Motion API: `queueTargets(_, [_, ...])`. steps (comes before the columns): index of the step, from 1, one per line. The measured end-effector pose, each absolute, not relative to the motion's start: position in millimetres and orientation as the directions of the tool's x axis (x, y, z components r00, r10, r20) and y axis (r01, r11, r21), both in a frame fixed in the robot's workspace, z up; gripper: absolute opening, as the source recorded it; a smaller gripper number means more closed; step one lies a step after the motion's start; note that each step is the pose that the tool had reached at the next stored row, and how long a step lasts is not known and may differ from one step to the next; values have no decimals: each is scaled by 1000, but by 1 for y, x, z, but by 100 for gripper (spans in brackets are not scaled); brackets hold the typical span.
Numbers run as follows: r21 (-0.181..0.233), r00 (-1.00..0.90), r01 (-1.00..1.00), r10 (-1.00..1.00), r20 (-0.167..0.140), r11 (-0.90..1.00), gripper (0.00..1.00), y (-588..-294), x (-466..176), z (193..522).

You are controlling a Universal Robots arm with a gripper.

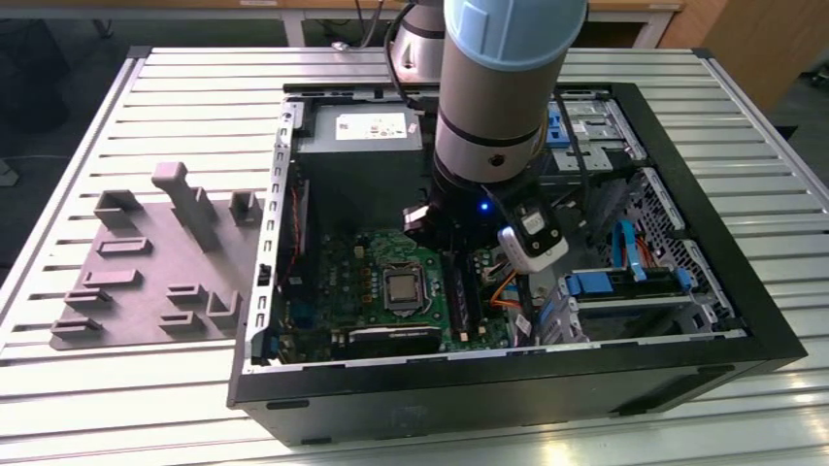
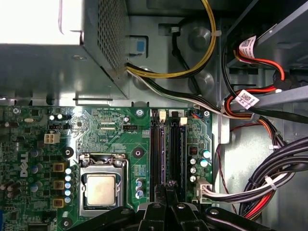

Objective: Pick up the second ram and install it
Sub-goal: 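Insert the second ram into the second slot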

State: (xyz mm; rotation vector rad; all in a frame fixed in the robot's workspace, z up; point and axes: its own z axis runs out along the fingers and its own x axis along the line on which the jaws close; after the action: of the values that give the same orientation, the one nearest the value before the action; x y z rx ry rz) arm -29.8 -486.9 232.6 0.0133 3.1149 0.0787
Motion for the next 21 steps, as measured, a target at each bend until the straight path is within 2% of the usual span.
queueTargets(21, [51,-999,21,22,-25,998,11,-487,-29,231])
